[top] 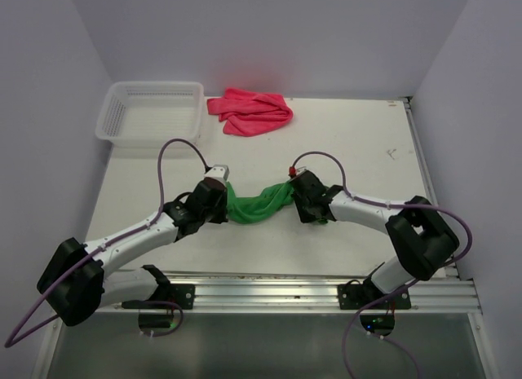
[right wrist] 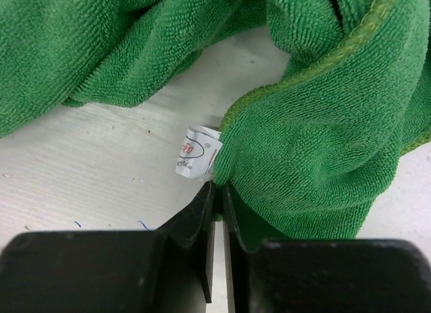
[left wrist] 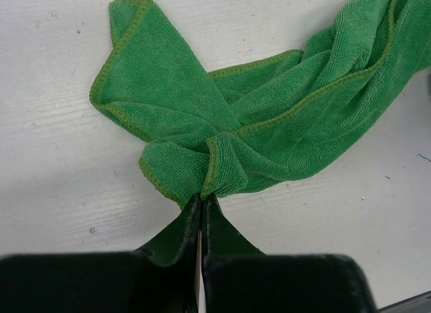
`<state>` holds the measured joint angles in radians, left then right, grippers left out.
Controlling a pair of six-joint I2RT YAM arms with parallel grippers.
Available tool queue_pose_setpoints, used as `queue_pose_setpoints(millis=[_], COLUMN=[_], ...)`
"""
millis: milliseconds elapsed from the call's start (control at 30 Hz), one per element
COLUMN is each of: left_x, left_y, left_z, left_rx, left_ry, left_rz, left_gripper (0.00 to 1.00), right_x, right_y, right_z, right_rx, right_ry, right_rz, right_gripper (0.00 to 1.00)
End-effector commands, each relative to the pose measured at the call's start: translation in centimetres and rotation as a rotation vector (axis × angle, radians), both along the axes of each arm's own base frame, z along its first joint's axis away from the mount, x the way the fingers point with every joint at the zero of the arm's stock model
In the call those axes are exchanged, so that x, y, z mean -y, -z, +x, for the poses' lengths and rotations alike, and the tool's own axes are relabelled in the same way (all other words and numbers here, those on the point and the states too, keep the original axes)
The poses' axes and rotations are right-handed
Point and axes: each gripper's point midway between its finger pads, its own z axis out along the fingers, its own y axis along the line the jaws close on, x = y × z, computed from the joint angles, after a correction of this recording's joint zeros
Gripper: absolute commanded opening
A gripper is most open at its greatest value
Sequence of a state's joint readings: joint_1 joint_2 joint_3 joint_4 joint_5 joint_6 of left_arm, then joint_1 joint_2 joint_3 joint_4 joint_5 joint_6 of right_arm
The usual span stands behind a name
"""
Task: Roll the towels
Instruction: Flatten the towel
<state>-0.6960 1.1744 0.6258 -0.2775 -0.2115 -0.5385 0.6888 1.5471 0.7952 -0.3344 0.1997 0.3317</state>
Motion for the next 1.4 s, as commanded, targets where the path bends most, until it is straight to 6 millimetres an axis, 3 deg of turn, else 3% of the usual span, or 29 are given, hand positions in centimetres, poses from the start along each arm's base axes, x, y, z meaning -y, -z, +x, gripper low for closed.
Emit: queue_pose_setpoints(millis=[0, 67, 167, 267, 300, 433, 500, 700, 800, 933, 1133, 1233, 1367], left_x=[0.6, 0.6, 0.6, 0.5, 0.5, 0.3, -0.3, -1.8, -2.7, -3.4, -5.5, -6.5, -7.3], left_y=[-0.6, -0.8, -1.4, -2.6, -3.0, -6.1, -6.9, -11.9, -12.8, -14.1, -12.6, -12.1, -13.1], left_z=[0.7, 0.8, 0.9, 1.1, 1.2, 1.8, 1.7, 2.6, 2.5, 2.4, 2.0, 2.2, 2.9], left_rx=[0.032, 0.031, 0.038, 0.053, 0.060, 0.105, 0.107, 0.184, 0.186, 0.187, 0.108, 0.082, 0.122], left_ry=[0.004, 0.004, 0.007, 0.003, 0.001, -0.011, -0.022, -0.068, -0.087, -0.108, -0.130, -0.153, -0.198], left_rz=[-0.026, -0.025, -0.025, -0.023, -0.023, -0.022, -0.001, 0.049, 0.082, 0.118, 0.283, 0.370, 0.407], left_gripper=[0.00, 0.00, 0.00, 0.00, 0.00, 0.00, 0.00, 0.00, 0.00, 0.00, 0.00, 0.00, 0.00], right_x=[0.7, 0.5, 0.3, 0.2, -0.3, -0.1, 0.4, 3.1, 4.9, 6.8, 10.5, 11.3, 12.2], right_y=[1.4, 0.8, -1.0, -4.6, -6.8, -12.0, -13.8, -19.3, -21.3, -23.2, -25.5, -26.3, -26.6], right_z=[-0.8, -0.8, -0.5, 0.1, 0.6, 0.9, 0.9, 1.3, 1.8, 2.3, 4.0, 4.9, 5.8], right_rx=[-0.041, -0.035, -0.023, 0.034, 0.078, 0.166, 0.198, 0.348, 0.407, 0.440, 0.456, 0.466, 0.463], right_ry=[0.015, 0.017, 0.019, 0.022, 0.020, 0.015, 0.027, 0.097, 0.156, 0.216, 0.322, 0.337, 0.367], right_rz=[-0.046, -0.035, -0.024, 0.008, 0.041, 0.088, 0.094, 0.072, 0.030, -0.005, 0.003, -0.015, -0.025], right_gripper=[0.09, 0.01, 0.00, 0.00, 0.00, 0.00, 0.00, 0.00, 0.00, 0.00, 0.00, 0.00, 0.00])
